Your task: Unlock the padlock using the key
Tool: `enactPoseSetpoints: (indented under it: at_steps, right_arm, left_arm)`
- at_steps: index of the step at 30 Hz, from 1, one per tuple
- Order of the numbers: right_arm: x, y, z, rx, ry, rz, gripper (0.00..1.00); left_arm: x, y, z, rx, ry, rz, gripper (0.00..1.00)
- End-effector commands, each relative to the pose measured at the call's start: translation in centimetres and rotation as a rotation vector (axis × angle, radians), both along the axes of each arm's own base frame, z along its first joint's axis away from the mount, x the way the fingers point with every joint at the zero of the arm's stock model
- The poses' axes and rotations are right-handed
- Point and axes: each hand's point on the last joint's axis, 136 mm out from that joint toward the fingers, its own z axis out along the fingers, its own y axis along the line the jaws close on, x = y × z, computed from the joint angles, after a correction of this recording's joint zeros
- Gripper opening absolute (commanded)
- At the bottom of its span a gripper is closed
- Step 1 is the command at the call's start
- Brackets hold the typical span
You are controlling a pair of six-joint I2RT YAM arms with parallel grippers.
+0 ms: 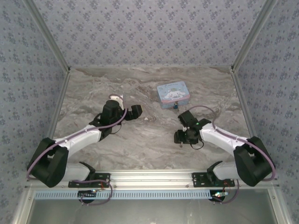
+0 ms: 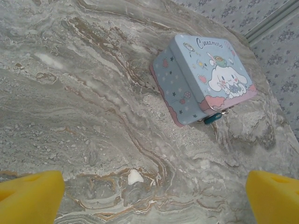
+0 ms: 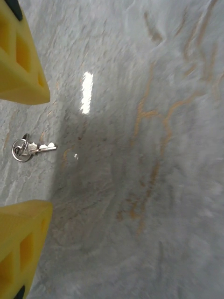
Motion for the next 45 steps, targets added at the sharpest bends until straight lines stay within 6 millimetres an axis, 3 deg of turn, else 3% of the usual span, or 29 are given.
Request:
enactPoseSetpoints:
  at_steps: [1,9,29,45]
  right_arm:
    - [-0.8,-0.5,-0.6,-0.074,0.050,-0.007,0.53]
    - [-1.0,0.4,-1.0,-0.111,0.078,0.036,0.40]
    - [-1.9,0.8,-0.8,-0.149,0.087,0.069,0.30]
    - [-2.1,0.7,-1.0,-0.180,0.101,0.103,0.06]
  left_arm:
    - [0.5,-0.6,1.3,-0.013,-0.048,-0.008,0.99]
    - [0.5,-0.5,1.1,-0.001,-0.044,-0.008,0.99]
    - [0.7,-0.4,1.0,0.019,-0.039,-0.006,1.00]
    - [0.6,0.2,1.6,0.053,-0.055,0.007,1.00]
